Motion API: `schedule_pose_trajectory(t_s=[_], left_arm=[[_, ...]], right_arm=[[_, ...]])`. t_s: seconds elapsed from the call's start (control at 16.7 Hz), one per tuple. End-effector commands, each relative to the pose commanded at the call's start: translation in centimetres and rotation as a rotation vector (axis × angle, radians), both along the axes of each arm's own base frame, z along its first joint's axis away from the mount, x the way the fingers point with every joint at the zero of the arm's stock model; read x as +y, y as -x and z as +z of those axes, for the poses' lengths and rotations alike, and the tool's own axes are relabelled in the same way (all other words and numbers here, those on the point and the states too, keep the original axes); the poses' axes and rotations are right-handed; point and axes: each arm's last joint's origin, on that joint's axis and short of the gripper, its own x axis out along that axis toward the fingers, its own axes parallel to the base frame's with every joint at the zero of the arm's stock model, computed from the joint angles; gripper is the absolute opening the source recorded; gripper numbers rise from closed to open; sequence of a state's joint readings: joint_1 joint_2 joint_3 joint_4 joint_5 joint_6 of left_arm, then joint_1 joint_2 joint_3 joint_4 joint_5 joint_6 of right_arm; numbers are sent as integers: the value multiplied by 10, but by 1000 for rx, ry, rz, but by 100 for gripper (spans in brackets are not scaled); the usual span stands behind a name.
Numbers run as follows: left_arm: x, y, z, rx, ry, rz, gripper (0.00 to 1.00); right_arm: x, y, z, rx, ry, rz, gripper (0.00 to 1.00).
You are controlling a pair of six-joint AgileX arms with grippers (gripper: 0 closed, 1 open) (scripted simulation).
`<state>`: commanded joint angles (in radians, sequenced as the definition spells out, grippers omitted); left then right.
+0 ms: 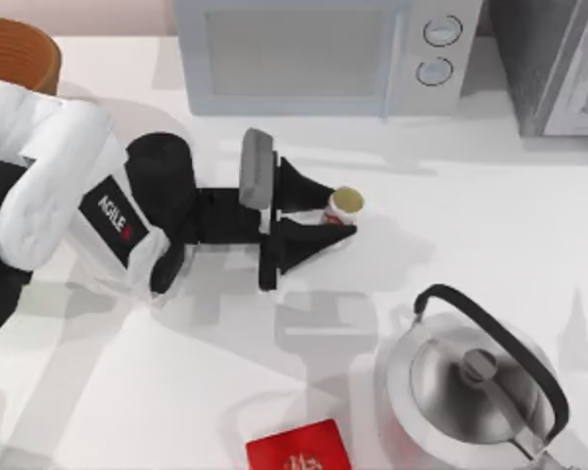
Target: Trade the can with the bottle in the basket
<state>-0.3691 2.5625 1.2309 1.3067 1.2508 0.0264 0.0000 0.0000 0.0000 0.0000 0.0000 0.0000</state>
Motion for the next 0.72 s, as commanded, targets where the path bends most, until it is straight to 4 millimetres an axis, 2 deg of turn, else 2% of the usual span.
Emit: schedule_pose_trajectory(t_s=[0.42, 0.72], left_arm=[[0, 0, 0, 0, 0, 0, 98], [0, 0, 0, 0, 0, 0, 100]], right_arm=[[0, 0, 0, 0, 0, 0, 100], [0, 0, 0, 0, 0, 0, 100]])
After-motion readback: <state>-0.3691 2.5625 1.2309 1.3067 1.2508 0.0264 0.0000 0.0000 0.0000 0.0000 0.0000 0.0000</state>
